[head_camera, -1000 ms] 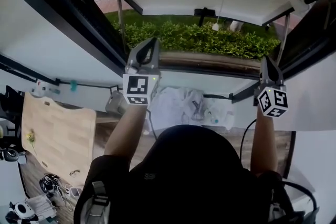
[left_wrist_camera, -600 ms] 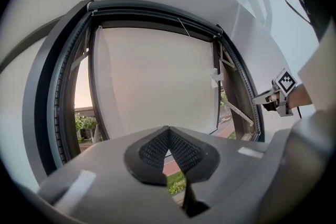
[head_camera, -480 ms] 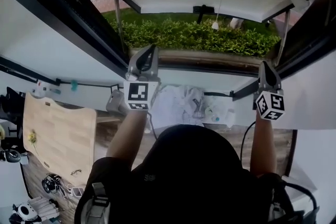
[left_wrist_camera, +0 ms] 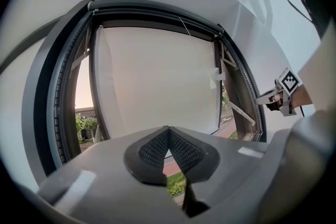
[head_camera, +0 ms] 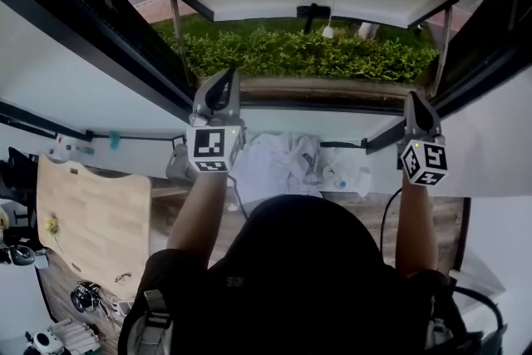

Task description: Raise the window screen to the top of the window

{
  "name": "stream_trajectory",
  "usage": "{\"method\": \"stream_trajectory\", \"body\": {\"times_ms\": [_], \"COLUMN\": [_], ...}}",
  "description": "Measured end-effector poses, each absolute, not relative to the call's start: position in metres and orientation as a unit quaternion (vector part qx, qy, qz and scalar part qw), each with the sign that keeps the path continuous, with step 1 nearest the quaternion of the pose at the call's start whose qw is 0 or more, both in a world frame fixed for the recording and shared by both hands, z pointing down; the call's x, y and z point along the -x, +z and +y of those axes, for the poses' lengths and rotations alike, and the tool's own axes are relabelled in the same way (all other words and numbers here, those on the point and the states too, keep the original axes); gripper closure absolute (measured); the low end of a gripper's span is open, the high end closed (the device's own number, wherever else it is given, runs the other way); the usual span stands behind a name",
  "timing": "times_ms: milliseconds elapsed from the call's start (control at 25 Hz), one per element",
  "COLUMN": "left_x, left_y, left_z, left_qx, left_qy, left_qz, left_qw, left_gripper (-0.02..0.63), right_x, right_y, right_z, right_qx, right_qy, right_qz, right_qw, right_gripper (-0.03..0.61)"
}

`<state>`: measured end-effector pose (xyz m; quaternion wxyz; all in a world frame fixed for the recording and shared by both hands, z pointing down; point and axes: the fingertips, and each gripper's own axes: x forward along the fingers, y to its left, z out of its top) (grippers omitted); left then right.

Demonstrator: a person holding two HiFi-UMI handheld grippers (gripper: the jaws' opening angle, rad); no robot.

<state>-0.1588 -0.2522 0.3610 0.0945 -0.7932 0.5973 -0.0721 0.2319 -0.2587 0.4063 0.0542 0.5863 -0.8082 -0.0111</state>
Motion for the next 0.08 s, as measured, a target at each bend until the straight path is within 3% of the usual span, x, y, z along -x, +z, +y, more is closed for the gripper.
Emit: {"method": "stream_trajectory", "body": {"times_ms": [80], "left_x": [0.1617], "left_y": [0.3614], "left_z": [-0.2529], "left_qx": [0.791], "left_qy": [-0.072], "left_qz": [0.600], "left_qw": [0.093], "left_gripper": [0.607], "right_x": [-0.2313], "right_y": [0.4064], "right_z": [-0.2589], "right_qx": [-0.586], "right_qy": [-0.011], "right_qz": [-0.808], "right_qw": [0.055], "right_gripper": [0.578]}}
